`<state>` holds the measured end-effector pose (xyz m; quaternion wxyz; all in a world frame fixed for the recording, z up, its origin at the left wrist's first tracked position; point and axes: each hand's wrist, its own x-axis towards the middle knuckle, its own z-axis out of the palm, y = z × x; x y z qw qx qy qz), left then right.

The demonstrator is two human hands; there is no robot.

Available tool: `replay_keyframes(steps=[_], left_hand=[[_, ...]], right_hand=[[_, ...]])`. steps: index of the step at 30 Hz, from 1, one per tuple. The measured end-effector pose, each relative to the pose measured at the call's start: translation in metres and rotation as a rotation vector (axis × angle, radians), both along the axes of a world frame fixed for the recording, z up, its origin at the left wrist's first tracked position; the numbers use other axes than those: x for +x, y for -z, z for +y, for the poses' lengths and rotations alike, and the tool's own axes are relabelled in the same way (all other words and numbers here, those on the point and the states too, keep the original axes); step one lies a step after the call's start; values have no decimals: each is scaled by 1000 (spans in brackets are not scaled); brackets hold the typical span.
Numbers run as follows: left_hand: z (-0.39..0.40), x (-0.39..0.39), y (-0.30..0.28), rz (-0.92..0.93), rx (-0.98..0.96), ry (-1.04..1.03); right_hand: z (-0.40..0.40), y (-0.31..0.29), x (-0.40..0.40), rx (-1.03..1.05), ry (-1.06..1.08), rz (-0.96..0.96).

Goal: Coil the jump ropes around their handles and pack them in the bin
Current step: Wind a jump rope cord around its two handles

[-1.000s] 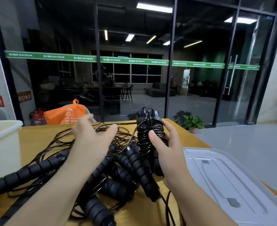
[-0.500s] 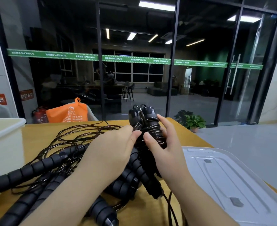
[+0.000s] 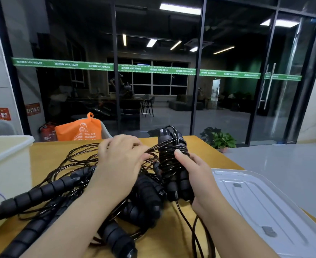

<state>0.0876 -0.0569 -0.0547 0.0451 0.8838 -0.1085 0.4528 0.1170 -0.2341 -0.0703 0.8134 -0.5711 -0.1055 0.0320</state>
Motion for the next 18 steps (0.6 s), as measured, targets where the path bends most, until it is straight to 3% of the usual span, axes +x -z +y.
replay_keyframes(steps=[4, 8, 13, 18], left_hand=[[13, 5, 3, -102, -191, 3], [5, -2, -5, 156, -579, 234], [9, -8, -10, 576, -1048, 566], [23, -12, -21, 735, -1539, 766]], right_hand=[[3, 0, -5, 118, -201, 9], [8, 1, -7, 136, -299, -123], [7, 2, -17, -241, -119, -492], [11, 7, -19, -670, 88, -963]])
